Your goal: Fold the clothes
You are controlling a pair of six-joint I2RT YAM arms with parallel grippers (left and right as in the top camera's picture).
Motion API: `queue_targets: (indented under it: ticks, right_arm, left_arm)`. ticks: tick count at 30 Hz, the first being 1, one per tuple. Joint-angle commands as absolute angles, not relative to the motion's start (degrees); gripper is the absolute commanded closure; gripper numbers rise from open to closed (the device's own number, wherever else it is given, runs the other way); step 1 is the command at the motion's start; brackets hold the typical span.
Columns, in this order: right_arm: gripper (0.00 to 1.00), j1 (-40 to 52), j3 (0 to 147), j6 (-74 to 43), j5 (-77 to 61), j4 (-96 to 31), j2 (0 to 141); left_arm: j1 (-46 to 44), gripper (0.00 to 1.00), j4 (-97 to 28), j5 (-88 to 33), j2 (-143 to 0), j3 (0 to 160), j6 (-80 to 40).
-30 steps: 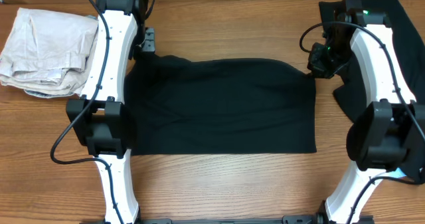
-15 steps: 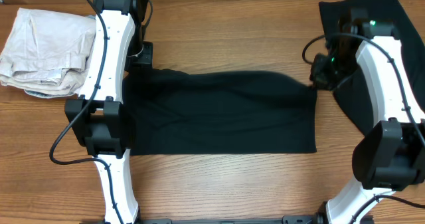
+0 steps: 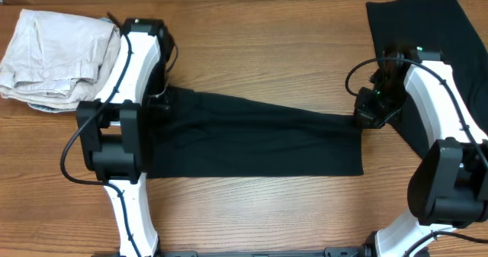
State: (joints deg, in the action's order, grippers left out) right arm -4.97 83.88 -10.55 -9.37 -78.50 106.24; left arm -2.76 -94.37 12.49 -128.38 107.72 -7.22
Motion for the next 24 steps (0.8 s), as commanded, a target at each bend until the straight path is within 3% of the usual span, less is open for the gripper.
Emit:
queue_targets:
  ticks: [1,3,5,7,9,11,15,16,18,24]
  right_arm:
    - [0.96,-6.3,81.6,-10.5,-8.7,-77.2,104.4]
    - [0.91,-7.1,80.2,-10.6,-8.6,-76.1,104.4]
    - [0.76,-7.9,79.4,-10.6,-8.6,-75.0,104.4]
    - [0.55,-9.0,79.1,-11.0,-8.7,-74.0,104.4]
    - [0.44,-9.8,79.1,-12.5,-8.7,-73.7,104.4]
    - [0.4,-10.5,79.1,-12.4,-8.7,-73.7,104.4]
    - [0.36,-11.5,79.1,-12.4,-8.7,-73.7,104.4]
    - [0.36,-11.6,79.1,-12.4,-8.7,-73.7,104.4]
    - [0.36,-11.6,79.1,-12.1,-8.8,-73.7,104.4]
    - [0.35,-11.5,79.0,-8.9,-11.0,-73.1,104.4]
  left_arm:
    - [-0.5,0.96,-93.0,13.7,-127.1,104.4,-9.1]
    - [-0.2,0.96,-92.0,12.5,-127.1,103.2,-9.0]
    - [-0.2,0.96,-91.0,11.4,-127.1,102.7,-9.0]
    - [-0.6,0.95,-90.1,9.9,-127.1,102.6,-9.0]
    - [-0.8,0.8,-89.9,9.0,-127.1,102.6,-8.8]
    - [-0.9,0.64,-89.9,9.0,-127.1,102.6,-8.8]
    - [-0.9,0.12,-89.5,9.0,-127.1,102.6,-8.5]
    - [-0.9,0.06,-89.4,9.0,-127.1,102.6,-8.1]
    - [-0.8,0.0,-89.0,9.0,-127.1,102.7,-7.7]
    - [-0.6,0.0,-90.2,9.6,-127.0,107.0,-7.4]
